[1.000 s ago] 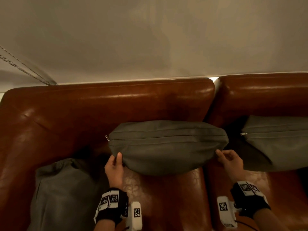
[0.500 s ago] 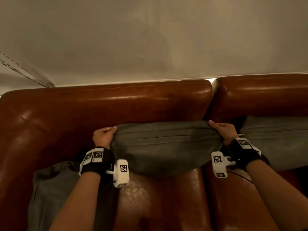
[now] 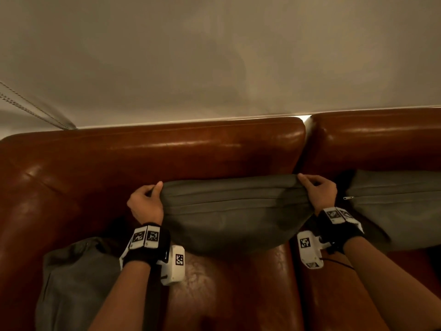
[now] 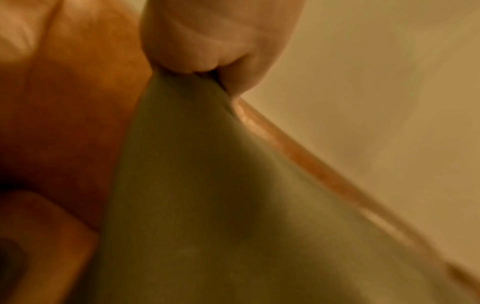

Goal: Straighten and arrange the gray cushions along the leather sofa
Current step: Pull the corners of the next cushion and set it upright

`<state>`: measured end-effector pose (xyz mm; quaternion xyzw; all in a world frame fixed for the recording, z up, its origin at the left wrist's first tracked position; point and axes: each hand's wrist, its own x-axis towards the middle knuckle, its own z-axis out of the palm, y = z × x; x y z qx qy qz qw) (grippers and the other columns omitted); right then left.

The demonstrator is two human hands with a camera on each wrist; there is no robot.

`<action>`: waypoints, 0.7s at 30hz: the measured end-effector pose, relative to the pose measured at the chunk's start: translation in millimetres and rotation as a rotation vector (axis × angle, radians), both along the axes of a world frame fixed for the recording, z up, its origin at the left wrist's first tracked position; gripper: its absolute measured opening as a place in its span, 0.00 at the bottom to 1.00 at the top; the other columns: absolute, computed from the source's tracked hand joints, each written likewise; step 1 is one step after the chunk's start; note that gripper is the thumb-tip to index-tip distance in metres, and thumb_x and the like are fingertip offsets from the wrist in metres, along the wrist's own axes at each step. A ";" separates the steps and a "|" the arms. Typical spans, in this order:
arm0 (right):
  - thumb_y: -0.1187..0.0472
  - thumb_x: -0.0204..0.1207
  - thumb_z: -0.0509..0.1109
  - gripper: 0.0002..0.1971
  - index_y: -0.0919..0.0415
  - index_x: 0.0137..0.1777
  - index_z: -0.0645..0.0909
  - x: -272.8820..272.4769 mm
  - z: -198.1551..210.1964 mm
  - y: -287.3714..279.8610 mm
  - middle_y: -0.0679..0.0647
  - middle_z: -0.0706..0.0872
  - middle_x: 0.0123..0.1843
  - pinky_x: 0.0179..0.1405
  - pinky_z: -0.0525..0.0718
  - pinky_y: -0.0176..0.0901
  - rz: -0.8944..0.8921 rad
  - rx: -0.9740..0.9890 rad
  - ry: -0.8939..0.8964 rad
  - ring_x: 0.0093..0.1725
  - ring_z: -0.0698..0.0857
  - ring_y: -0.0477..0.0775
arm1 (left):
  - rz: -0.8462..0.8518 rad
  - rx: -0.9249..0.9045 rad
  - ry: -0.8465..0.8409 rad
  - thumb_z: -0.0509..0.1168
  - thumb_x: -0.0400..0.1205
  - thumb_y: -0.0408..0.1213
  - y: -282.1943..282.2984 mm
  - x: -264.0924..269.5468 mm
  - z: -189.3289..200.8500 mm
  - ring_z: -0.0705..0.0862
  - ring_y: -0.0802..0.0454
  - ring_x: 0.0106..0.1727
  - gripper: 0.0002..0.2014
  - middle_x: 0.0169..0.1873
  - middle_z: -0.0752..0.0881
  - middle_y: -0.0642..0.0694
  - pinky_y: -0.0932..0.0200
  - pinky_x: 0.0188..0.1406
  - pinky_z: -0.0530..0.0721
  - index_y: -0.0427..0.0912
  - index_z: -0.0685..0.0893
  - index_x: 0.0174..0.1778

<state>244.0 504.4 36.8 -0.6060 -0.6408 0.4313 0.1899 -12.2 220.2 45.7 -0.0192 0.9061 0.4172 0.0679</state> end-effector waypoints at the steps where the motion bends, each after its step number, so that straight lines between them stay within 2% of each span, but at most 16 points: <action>1: 0.56 0.72 0.74 0.14 0.66 0.51 0.86 -0.9 -2.3 -2.6 0.59 0.88 0.48 0.48 0.76 0.41 0.053 0.037 -0.037 0.48 0.83 0.52 | -0.013 -0.053 0.023 0.68 0.79 0.41 -2.4 0.2 -2.5 0.85 0.36 0.51 0.15 0.47 0.88 0.33 0.52 0.49 0.78 0.30 0.87 0.48; 3: 0.56 0.74 0.72 0.13 0.67 0.50 0.86 -5.5 -4.9 -4.3 0.61 0.88 0.50 0.50 0.75 0.42 0.119 0.139 -0.112 0.51 0.84 0.57 | -0.094 -0.163 0.099 0.64 0.82 0.43 -4.7 0.2 -6.7 0.83 0.33 0.51 0.16 0.49 0.86 0.32 0.46 0.47 0.78 0.30 0.86 0.49; 5: 0.55 0.76 0.69 0.13 0.64 0.54 0.84 -11.0 -1.7 -10.2 0.62 0.85 0.55 0.56 0.73 0.51 0.166 0.297 -0.302 0.57 0.81 0.63 | -0.154 -0.261 0.149 0.59 0.85 0.43 -6.7 1.9 -7.5 0.81 0.33 0.55 0.17 0.53 0.84 0.32 0.43 0.49 0.77 0.31 0.85 0.53; 7: 0.57 0.78 0.66 0.14 0.59 0.62 0.80 -21.8 2.5 -29.2 0.59 0.82 0.62 0.64 0.67 0.59 0.265 0.491 -0.433 0.65 0.77 0.62 | -0.210 -0.370 0.220 0.56 0.86 0.41 -7.2 8.8 -8.5 0.76 0.35 0.63 0.15 0.60 0.81 0.35 0.38 0.60 0.71 0.36 0.83 0.58; 9: 0.57 0.79 0.63 0.17 0.57 0.68 0.76 -47.6 8.4 -66.1 0.57 0.81 0.67 0.69 0.63 0.63 0.469 0.649 -0.357 0.70 0.75 0.59 | -0.316 -0.419 0.332 0.53 0.85 0.41 0.7 26.7 -7.8 0.74 0.39 0.70 0.16 0.65 0.80 0.39 0.33 0.70 0.62 0.41 0.80 0.63; 10: 0.56 0.81 0.58 0.19 0.57 0.70 0.75 -63.8 10.2 -87.9 0.56 0.80 0.69 0.72 0.61 0.64 0.587 0.666 -0.295 0.73 0.73 0.58 | -0.399 -0.411 0.359 0.50 0.85 0.42 9.4 39.3 -7.2 0.73 0.42 0.73 0.18 0.67 0.80 0.41 0.33 0.73 0.58 0.42 0.79 0.66; 12: 0.51 0.83 0.46 0.25 0.59 0.74 0.70 -91.7 7.5 -128.1 0.55 0.76 0.75 0.77 0.54 0.64 0.805 0.565 -0.250 0.78 0.68 0.55 | -0.601 -0.356 0.316 0.43 0.84 0.45 31.3 69.6 -4.4 0.67 0.46 0.79 0.25 0.73 0.76 0.44 0.33 0.77 0.51 0.43 0.74 0.72; 13: 0.47 0.82 0.41 0.29 0.59 0.78 0.66 -100.4 2.2 -143.2 0.53 0.70 0.78 0.78 0.48 0.64 0.902 0.489 -0.286 0.81 0.62 0.54 | -0.695 -0.339 0.256 0.38 0.84 0.47 42.1 82.3 -2.9 0.61 0.48 0.81 0.28 0.77 0.71 0.46 0.34 0.78 0.47 0.43 0.69 0.76; 15: 0.46 0.79 0.41 0.32 0.57 0.81 0.57 -101.5 -13.0 -157.1 0.51 0.62 0.82 0.79 0.38 0.64 1.044 0.460 -0.446 0.83 0.54 0.52 | -0.831 -0.348 0.117 0.30 0.81 0.52 54.0 97.7 -8.8 0.49 0.54 0.84 0.32 0.82 0.59 0.50 0.37 0.81 0.39 0.46 0.57 0.81; 16: 0.47 0.79 0.43 0.30 0.55 0.81 0.59 -97.0 -19.0 -156.1 0.51 0.63 0.82 0.78 0.39 0.64 1.076 0.489 -0.505 0.82 0.56 0.53 | -0.890 -0.401 0.089 0.27 0.80 0.54 52.4 98.9 -17.3 0.47 0.55 0.84 0.33 0.83 0.56 0.52 0.38 0.80 0.35 0.49 0.52 0.82; 18: 0.49 0.81 0.46 0.26 0.51 0.78 0.64 -81.1 -26.5 -141.1 0.50 0.70 0.79 0.77 0.46 0.61 1.046 0.498 -0.539 0.80 0.63 0.53 | -0.968 -0.531 0.129 0.27 0.81 0.57 34.9 90.0 -33.2 0.50 0.53 0.84 0.31 0.82 0.58 0.53 0.36 0.79 0.33 0.56 0.52 0.81; 21: 0.46 0.84 0.39 0.25 0.46 0.80 0.57 -41.3 -30.2 -101.1 0.48 0.65 0.81 0.79 0.45 0.56 0.915 0.477 -0.564 0.81 0.62 0.52 | -0.921 -0.594 0.136 0.32 0.84 0.57 3.5 65.5 -40.1 0.58 0.50 0.82 0.27 0.80 0.65 0.50 0.36 0.78 0.37 0.60 0.57 0.80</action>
